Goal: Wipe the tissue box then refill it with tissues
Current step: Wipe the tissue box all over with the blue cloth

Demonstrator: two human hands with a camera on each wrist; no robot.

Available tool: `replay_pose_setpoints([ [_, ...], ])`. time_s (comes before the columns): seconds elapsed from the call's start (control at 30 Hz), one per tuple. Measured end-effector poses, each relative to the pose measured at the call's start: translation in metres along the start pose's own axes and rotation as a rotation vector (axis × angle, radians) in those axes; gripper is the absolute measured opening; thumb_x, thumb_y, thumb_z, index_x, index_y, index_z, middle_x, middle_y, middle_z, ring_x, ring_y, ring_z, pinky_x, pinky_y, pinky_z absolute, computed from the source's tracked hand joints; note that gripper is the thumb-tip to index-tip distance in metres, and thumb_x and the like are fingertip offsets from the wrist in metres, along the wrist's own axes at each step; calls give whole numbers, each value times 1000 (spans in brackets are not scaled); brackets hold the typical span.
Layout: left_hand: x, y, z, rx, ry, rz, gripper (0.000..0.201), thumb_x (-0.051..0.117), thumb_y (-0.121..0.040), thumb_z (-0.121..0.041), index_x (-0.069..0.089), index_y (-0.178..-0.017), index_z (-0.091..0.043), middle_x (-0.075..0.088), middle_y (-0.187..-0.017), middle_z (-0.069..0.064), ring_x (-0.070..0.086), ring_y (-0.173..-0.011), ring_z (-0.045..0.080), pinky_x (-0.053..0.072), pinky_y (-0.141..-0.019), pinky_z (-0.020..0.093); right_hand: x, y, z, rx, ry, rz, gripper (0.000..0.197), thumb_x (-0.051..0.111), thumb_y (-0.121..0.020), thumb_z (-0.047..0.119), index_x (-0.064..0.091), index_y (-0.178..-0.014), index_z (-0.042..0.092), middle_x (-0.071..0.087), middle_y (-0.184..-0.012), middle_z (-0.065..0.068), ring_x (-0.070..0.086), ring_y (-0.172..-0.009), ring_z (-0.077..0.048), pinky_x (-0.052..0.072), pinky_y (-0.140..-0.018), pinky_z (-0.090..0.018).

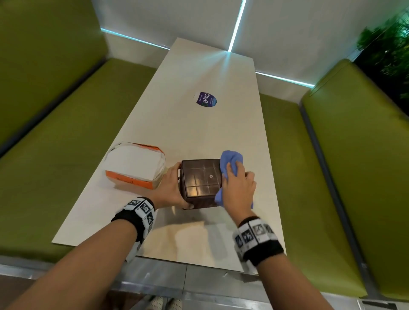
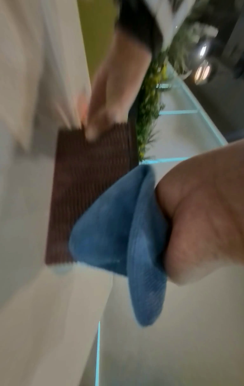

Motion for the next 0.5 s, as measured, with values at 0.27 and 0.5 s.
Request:
replay_pose_setpoints([
  [0.27, -1, -7, -1, 73, -99, -35, 98, 72, -58, -55, 37, -136, -6, 52, -119, 13, 55, -106, 28, 49, -91, 52, 8, 24, 92, -285, -115, 51, 41, 42, -91, 36, 58, -127, 24, 51, -139, 0, 46, -97, -26, 48, -78, -40],
  [0.5, -3, 6, -14, 0, -55, -7, 147, 80, -27, -52, 10, -150, -11, 31, -141, 10, 32, -134, 25, 32, -113, 44, 14, -33, 6, -59, -8, 194, 56, 48, -97, 32, 28, -149, 22, 17, -159, -7, 23, -142, -34, 30, -111, -44],
])
Point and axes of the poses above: each hand's wrist, its own y-axis away from the middle knuckle, its own x-axis out of the palm, z = x × y, the point moved 7 cm from there along -y, towards the middle knuckle
